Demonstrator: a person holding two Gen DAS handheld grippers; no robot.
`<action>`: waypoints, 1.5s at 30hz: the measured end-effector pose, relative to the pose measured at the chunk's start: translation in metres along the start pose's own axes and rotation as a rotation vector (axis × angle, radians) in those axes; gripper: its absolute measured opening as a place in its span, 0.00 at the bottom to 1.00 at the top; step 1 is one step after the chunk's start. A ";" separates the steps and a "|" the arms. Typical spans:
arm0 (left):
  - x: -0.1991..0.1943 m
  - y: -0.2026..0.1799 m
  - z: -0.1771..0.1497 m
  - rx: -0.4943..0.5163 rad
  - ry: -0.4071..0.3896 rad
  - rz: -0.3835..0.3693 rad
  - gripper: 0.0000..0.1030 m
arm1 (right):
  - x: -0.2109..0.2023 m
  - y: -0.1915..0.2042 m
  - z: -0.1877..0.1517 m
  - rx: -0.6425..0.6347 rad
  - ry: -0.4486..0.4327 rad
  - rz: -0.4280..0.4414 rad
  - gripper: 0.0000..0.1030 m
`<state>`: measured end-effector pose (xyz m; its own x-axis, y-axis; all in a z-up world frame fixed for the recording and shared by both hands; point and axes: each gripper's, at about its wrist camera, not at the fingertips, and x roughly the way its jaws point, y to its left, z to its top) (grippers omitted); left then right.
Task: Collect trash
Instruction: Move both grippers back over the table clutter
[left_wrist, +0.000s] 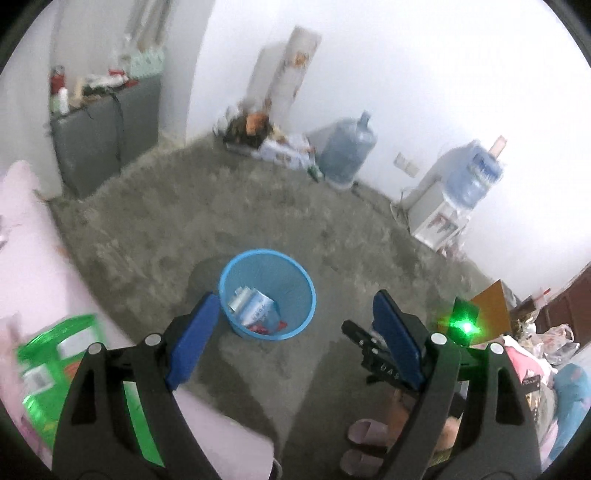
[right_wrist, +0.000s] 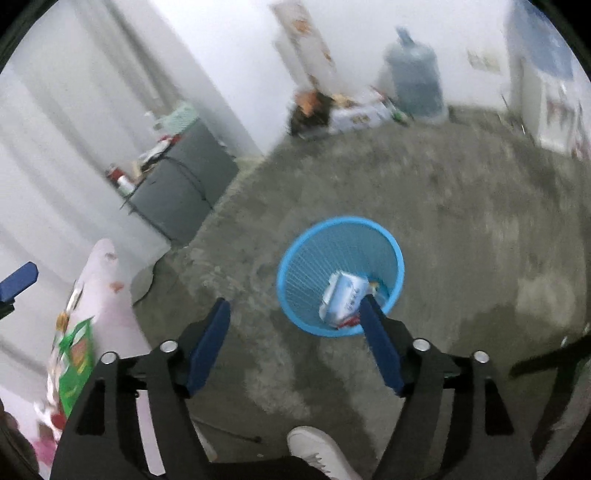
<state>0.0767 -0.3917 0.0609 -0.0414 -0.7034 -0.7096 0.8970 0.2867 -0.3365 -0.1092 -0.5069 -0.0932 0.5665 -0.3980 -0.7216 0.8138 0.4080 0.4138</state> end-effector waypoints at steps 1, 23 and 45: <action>-0.018 0.003 -0.008 0.003 -0.022 0.042 0.82 | -0.011 0.013 0.000 -0.035 -0.021 0.002 0.78; -0.250 0.131 -0.201 -0.427 -0.328 0.341 0.91 | -0.115 0.206 -0.069 -0.630 -0.137 -0.042 0.94; -0.289 0.177 -0.255 -0.411 -0.443 0.380 0.91 | -0.109 0.271 -0.085 -0.558 0.058 0.348 0.94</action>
<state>0.1349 0.0281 0.0493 0.5020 -0.6795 -0.5351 0.5721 0.7248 -0.3837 0.0390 -0.2828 0.0502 0.7636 -0.1278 -0.6330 0.3864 0.8758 0.2892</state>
